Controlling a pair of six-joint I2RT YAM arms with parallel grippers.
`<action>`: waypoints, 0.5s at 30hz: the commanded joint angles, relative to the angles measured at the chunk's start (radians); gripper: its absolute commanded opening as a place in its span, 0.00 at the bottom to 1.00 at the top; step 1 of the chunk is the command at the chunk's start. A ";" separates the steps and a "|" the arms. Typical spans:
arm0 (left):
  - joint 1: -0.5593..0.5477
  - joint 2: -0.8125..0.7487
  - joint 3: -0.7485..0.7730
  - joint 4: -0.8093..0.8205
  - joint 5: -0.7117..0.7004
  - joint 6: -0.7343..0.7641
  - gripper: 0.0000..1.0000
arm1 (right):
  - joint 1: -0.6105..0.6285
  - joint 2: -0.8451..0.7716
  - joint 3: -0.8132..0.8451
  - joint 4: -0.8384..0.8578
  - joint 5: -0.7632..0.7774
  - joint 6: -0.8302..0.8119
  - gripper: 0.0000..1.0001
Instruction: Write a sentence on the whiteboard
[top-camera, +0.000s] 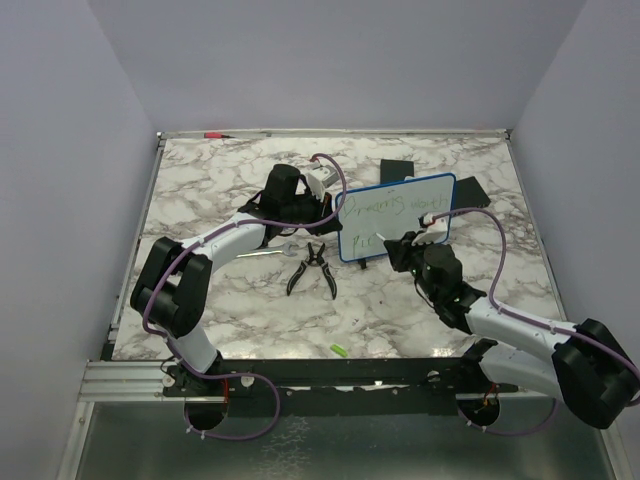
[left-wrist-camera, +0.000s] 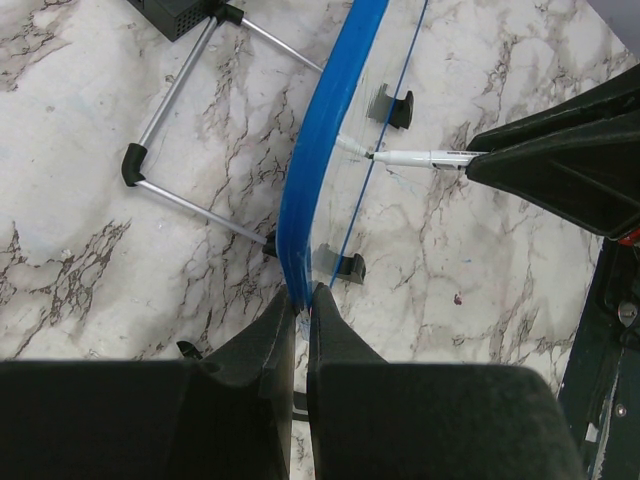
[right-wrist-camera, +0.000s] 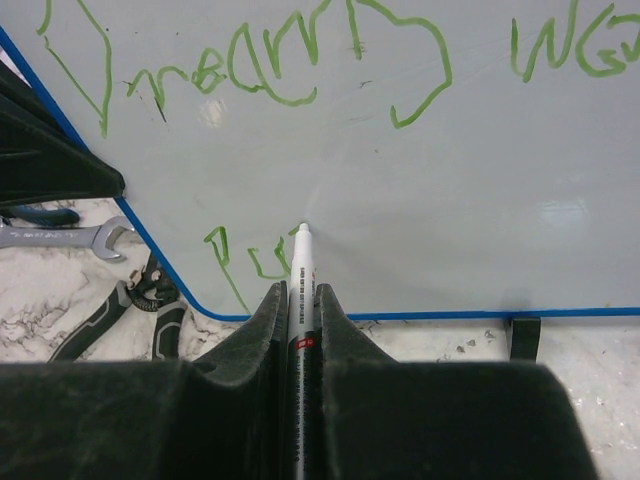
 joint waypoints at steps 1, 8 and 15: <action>-0.014 0.022 0.013 -0.040 -0.007 0.024 0.00 | -0.006 0.023 -0.006 -0.007 0.046 0.004 0.01; -0.014 0.023 0.014 -0.041 -0.007 0.024 0.00 | -0.006 0.054 -0.035 0.009 0.023 0.027 0.01; -0.014 0.024 0.015 -0.041 -0.007 0.024 0.00 | -0.006 0.049 -0.071 0.009 0.023 0.051 0.01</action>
